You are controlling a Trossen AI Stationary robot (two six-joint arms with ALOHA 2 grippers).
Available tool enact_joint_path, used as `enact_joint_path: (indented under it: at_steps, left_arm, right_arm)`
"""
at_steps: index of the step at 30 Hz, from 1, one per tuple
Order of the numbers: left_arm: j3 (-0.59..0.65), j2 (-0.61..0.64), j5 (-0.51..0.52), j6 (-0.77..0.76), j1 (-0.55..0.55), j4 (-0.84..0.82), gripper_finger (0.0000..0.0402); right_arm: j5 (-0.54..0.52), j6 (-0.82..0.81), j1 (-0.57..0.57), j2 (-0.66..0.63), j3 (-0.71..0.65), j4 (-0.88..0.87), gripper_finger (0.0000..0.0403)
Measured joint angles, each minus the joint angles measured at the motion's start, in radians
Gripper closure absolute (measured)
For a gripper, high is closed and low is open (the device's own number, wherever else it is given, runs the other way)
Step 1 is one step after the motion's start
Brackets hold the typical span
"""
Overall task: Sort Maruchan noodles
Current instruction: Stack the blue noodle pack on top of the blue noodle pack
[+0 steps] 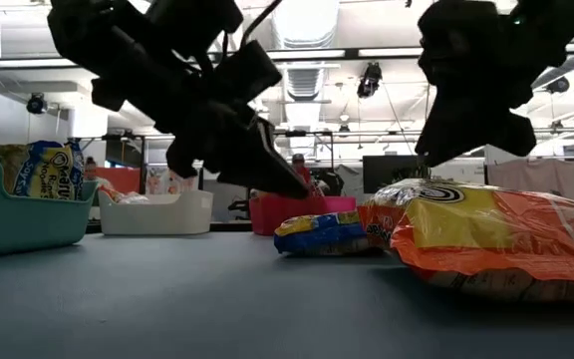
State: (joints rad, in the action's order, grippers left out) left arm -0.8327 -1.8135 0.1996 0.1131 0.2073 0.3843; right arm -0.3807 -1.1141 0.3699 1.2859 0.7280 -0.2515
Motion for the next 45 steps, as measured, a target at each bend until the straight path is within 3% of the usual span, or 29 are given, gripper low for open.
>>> enact_joint_path:
  at_steps: [10, 20, 27, 45]
  left_arm:
    - [0.017, -0.029, -0.044, -0.037, 0.0, 0.006, 0.0364]
    - [0.042, -0.041, -0.053, -0.089, -0.002, 0.026, 0.0364]
    - [0.061, -0.041, -0.051, -0.115, -0.003, 0.027, 0.0364]
    - [0.066, -0.043, -0.051, -0.116, -0.003, 0.027, 0.0364]
  right_arm:
    - [0.067, 0.014, -0.065, 0.083, 0.001, 0.123, 0.0164]
    - [0.13, 0.027, -0.126, 0.182, 0.001, 0.206, 0.0084]
    - [0.159, 0.035, -0.161, 0.223, 0.002, 0.259, 0.0064]
    - [0.225, 0.09, -0.189, 0.38, 0.002, 0.588, 0.0076]
